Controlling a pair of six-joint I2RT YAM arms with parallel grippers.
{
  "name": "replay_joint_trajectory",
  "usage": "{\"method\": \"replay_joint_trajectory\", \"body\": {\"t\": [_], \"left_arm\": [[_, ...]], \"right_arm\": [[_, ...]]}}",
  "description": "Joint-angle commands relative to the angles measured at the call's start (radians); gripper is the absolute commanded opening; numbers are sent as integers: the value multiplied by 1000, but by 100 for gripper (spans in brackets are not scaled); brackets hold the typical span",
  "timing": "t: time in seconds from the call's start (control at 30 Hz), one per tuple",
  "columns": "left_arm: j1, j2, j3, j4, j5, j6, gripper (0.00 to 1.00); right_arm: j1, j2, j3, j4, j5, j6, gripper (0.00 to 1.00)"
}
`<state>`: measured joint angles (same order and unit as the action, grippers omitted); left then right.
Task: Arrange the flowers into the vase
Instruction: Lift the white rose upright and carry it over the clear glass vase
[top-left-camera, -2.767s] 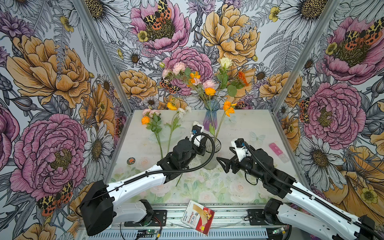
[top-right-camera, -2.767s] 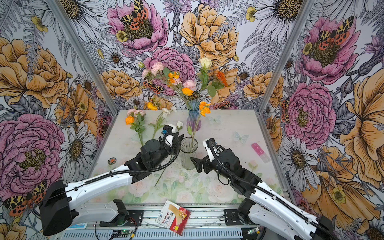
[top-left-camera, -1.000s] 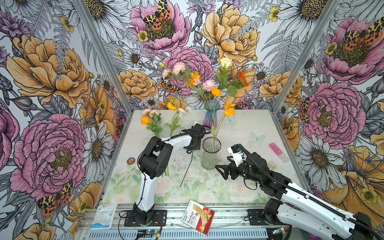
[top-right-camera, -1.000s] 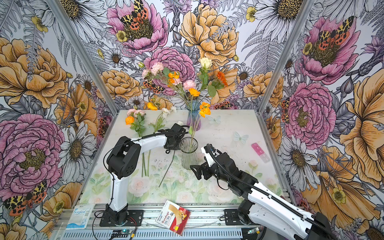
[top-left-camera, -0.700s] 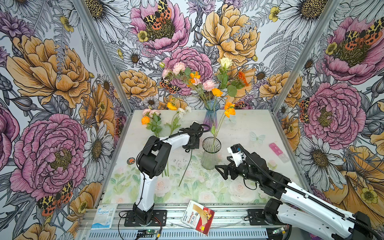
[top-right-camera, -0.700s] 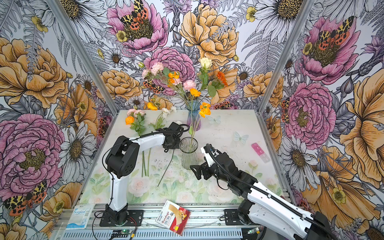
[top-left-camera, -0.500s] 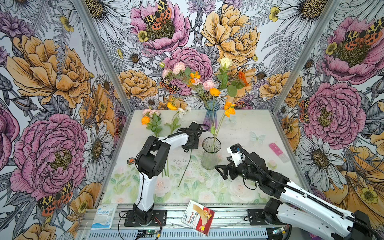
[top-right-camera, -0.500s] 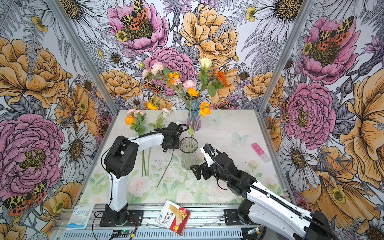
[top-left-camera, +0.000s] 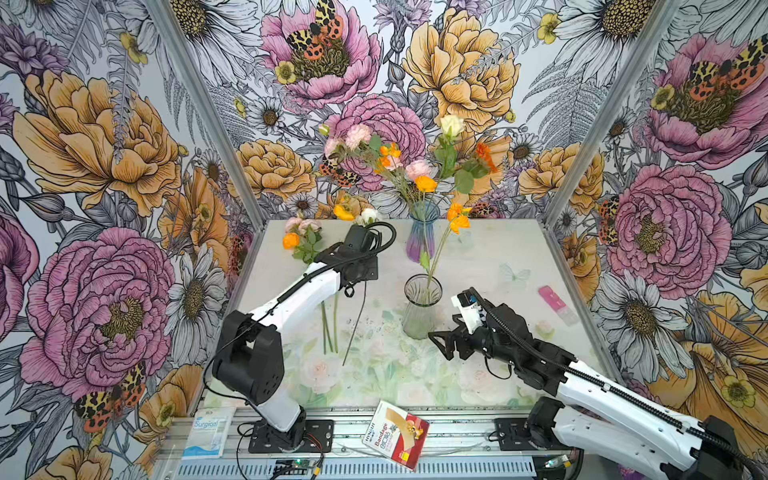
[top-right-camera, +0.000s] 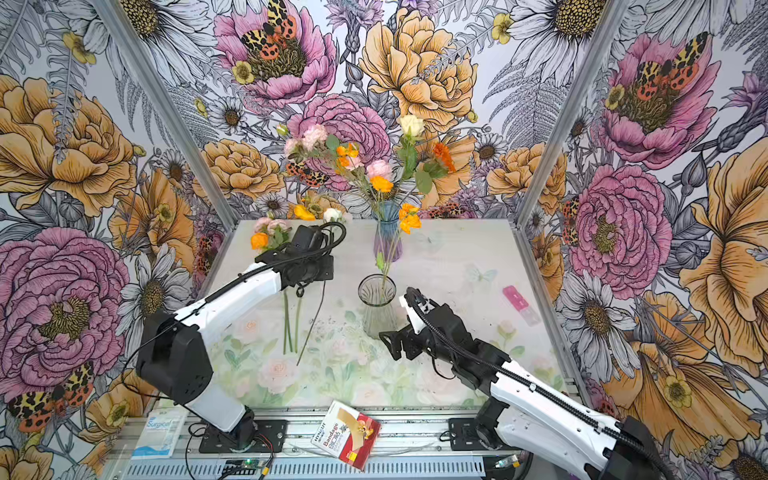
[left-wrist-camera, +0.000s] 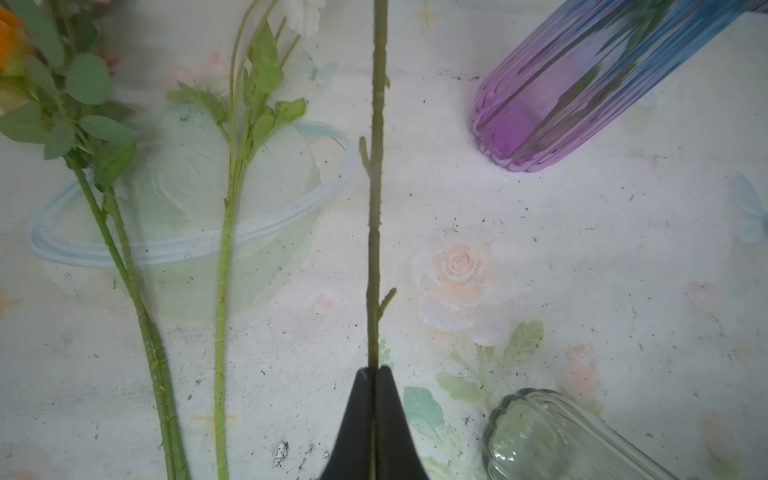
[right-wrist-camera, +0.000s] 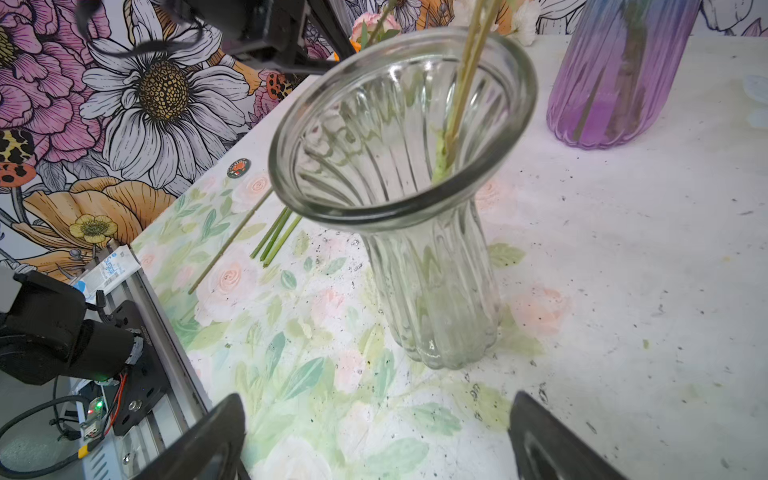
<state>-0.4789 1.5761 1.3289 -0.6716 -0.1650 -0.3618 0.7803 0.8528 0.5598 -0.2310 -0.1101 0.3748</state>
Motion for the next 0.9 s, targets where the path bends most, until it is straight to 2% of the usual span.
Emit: {"method": "replay_joint_trajectory", "body": {"t": [0.0, 0.3, 0.47, 0.63, 0.87], "left_arm": [[5, -86, -41, 4, -37, -17, 0], [-68, -345, -72, 161, -25, -3, 0], [-156, -435, -82, 377, -13, 41, 0], [-237, -453, -92, 648, -60, 103, 0], [-288, -389, -69, 913, -130, 102, 0]], "right_arm": [[7, 14, 49, 32, -2, -20, 100], [7, 2, 80, 38, -13, -63, 99], [7, -39, 83, 38, -23, -82, 100], [8, -67, 89, 38, -10, -100, 99], [8, -66, 80, 38, -17, -85, 100]]}}
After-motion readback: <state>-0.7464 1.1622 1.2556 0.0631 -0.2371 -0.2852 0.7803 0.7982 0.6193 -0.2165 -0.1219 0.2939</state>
